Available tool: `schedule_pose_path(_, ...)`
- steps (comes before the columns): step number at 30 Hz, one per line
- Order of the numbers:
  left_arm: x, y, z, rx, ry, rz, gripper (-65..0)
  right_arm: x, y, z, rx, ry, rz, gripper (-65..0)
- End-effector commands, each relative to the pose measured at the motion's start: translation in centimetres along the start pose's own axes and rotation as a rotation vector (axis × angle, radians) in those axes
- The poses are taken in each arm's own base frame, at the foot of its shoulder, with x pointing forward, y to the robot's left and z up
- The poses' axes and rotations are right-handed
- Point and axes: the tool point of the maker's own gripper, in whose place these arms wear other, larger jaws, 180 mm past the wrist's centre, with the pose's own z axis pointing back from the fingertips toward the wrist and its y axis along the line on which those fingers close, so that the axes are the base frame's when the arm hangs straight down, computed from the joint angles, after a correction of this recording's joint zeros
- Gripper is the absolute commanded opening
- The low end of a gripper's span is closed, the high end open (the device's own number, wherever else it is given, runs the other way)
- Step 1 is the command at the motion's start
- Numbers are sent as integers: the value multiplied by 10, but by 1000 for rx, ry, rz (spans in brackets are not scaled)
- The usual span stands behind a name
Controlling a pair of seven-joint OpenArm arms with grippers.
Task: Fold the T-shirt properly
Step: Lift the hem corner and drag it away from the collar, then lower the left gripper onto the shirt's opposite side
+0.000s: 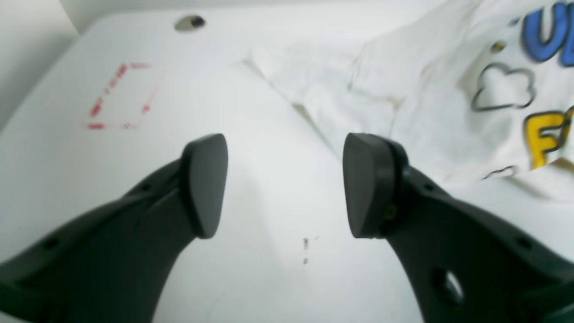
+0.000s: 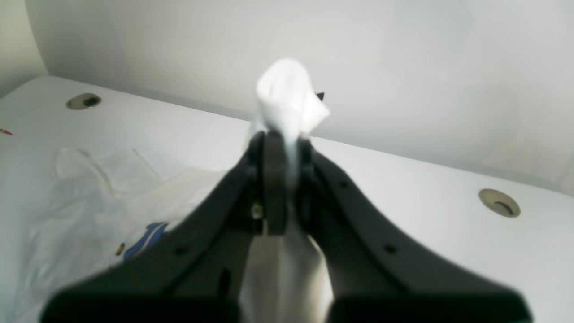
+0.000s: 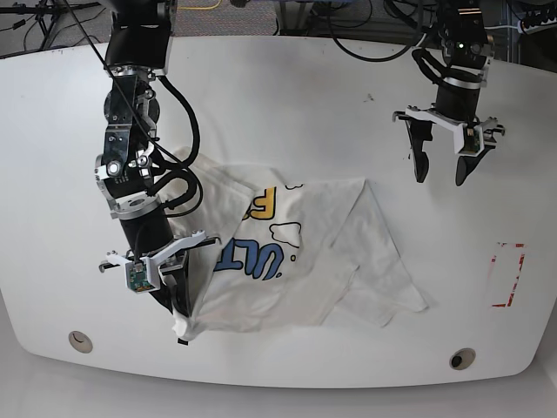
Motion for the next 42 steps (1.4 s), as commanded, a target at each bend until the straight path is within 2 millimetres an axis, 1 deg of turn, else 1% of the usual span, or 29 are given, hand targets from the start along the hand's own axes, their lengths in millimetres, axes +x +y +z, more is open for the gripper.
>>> schedule_pose_path(1, 10, 18, -17, 37, -12, 3, -254, 19, 1, 1, 6, -72, 7, -650)
schedule_pose_path(6, 5, 36, -38, 75, 47, 29, -248, 14, 0, 6, 0, -66, 1, -650)
schedule_pose_path(8, 2, 39, -44, 82, 63, 41, -249, 16, -1, 6, -1, -73, 3, -650)
schedule_pose_path(10, -4, 42, -53, 92, 97, 49, -241, 23, 0, 7, 1, -94, 10, -650)
schedule_pose_path(18, -5, 36, -62, 77, 92, 59, -239, 30, 4, 3, 17, -108, 24, -650)
schedule_pose_path(24, -9, 38, -74, 70, 82, 74, -220, 33, 13, -1, 44, -114, 28, -650)
schedule_pose_path(28, -12, 34, -82, 59, 85, 94, -219, 35, 17, -3, 55, -120, 31, -650)
schedule_pose_path(30, -20, 31, -94, 59, 103, 131, -218, 37, 15, -5, 49, -121, 34, -648)
schedule_pose_path(34, -23, 23, -105, 45, 106, 169, -219, 39, 16, -6, 50, -125, 35, -648)
schedule_pose_path(38, -25, 17, -113, 38, 111, 196, -217, 39, 15, -6, 48, -125, 34, -647)
schedule_pose_path(40, -25, 16, -119, 43, 113, 212, -212, 35, 12, -4, 41, -115, 31, -644)
schedule_pose_path(42, -25, 14, -122, 43, 111, 222, -212, 35, 11, -4, 39, -116, 31, -644)
